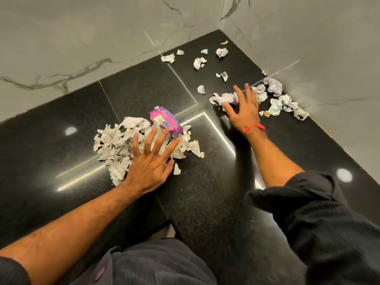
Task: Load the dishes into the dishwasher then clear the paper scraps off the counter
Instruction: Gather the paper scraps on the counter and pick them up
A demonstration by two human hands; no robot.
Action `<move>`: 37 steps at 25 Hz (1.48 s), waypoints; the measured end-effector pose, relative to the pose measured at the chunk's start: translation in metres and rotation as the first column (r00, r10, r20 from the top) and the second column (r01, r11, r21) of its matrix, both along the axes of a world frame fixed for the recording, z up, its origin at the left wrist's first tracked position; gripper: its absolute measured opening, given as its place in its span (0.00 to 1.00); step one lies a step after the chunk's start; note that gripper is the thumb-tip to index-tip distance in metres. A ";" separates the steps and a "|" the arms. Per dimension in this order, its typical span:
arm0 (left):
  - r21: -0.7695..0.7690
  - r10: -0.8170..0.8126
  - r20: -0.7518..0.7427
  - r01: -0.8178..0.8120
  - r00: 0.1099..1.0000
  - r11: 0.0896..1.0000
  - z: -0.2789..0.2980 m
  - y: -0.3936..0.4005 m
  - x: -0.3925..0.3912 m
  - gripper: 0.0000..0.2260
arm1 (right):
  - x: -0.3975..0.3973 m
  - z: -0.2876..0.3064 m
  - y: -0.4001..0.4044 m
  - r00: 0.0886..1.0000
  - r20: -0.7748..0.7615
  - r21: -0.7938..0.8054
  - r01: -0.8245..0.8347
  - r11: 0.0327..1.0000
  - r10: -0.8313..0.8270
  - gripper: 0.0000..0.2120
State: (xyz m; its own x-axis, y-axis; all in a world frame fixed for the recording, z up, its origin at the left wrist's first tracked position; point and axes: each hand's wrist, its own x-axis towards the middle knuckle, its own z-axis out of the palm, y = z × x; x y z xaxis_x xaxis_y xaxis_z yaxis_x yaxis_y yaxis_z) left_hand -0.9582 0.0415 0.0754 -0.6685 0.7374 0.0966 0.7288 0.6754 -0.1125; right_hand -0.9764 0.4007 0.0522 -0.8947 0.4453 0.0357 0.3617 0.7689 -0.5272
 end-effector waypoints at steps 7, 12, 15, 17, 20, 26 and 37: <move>0.081 -0.010 0.120 0.000 0.993 0.997 0.016 0.097 -0.039 0.30 | 0.011 -0.011 -0.092 0.952 -0.023 -0.111 -0.305 0.946 0.304 0.28; -0.114 -0.001 0.258 0.032 0.966 0.993 0.004 0.139 -0.051 0.30 | 0.055 -0.004 -0.035 0.882 -0.457 -0.215 0.016 0.977 -0.115 0.17; -0.231 0.053 0.282 0.014 0.958 0.973 -0.001 0.137 -0.048 0.30 | 0.067 -0.002 0.066 0.950 -0.256 0.158 0.222 0.962 -0.178 0.19; -0.251 0.086 0.292 -0.010 0.952 0.968 0.002 0.137 -0.046 0.31 | 0.072 -0.005 0.102 0.979 0.036 0.254 0.183 0.950 -0.198 0.25; -0.287 0.100 0.270 -0.019 0.958 0.958 0.007 0.134 -0.048 0.31 | 0.066 -0.012 0.085 0.967 0.215 0.252 0.080 0.965 -0.136 0.28; -0.105 0.042 0.165 -0.024 0.985 0.994 0.013 0.126 -0.046 0.26 | 0.050 -0.006 -0.076 0.997 -0.055 -0.101 -0.061 0.993 0.056 0.21; -0.346 0.080 0.293 0.027 0.953 0.938 0.018 0.125 -0.062 0.33 | -0.011 0.012 0.093 0.987 0.151 0.016 -0.051 0.999 0.049 0.29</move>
State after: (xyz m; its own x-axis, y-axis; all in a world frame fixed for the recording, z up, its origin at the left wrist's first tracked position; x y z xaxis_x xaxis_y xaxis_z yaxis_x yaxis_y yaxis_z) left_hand -1.0207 0.1660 0.0939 -0.6460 0.6705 -0.3648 0.7469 0.6538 -0.1209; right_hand -0.9876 0.4940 0.0645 -0.9116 0.4004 -0.0931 0.3967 0.7976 -0.4543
